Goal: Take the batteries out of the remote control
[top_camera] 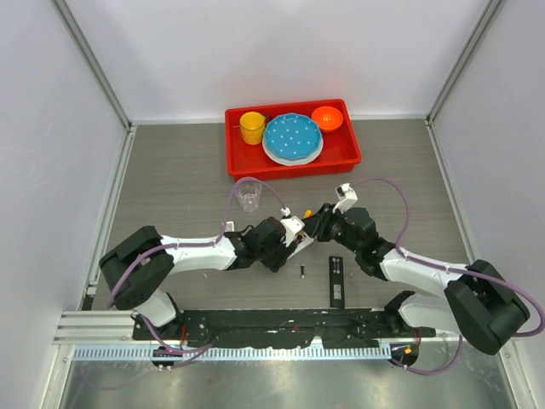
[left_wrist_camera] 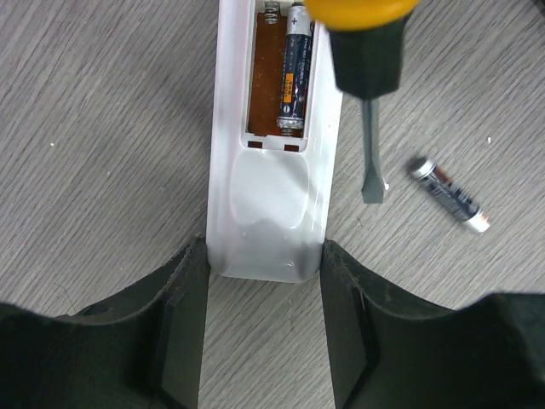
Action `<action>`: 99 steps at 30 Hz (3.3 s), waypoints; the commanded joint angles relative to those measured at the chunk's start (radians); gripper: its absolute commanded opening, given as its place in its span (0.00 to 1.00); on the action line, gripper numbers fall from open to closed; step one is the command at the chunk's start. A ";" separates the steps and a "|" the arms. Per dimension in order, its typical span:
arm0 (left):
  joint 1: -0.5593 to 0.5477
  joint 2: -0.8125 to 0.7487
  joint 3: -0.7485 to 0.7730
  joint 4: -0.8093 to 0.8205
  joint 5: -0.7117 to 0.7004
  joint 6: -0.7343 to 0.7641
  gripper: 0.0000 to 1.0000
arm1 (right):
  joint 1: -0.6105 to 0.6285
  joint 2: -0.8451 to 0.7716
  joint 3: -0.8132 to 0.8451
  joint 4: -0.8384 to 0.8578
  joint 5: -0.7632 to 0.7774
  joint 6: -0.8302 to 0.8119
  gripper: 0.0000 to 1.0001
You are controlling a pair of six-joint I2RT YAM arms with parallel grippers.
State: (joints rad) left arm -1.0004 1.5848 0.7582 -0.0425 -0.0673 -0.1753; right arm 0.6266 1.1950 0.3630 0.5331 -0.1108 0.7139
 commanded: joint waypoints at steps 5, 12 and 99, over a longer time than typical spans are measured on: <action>0.003 0.014 0.000 0.020 0.011 -0.009 0.00 | 0.004 -0.090 0.042 -0.104 0.100 -0.070 0.01; 0.003 -0.008 0.000 0.003 -0.147 -0.026 0.73 | 0.002 -0.115 0.054 -0.148 0.149 -0.096 0.01; 0.020 0.013 0.018 0.081 0.029 -0.130 0.16 | 0.065 0.207 0.146 0.018 0.230 -0.041 0.01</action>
State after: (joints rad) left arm -0.9852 1.6230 0.7841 -0.0002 -0.0326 -0.3061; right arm 0.6765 1.3792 0.4637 0.4931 0.0692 0.6422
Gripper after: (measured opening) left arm 0.167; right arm 0.263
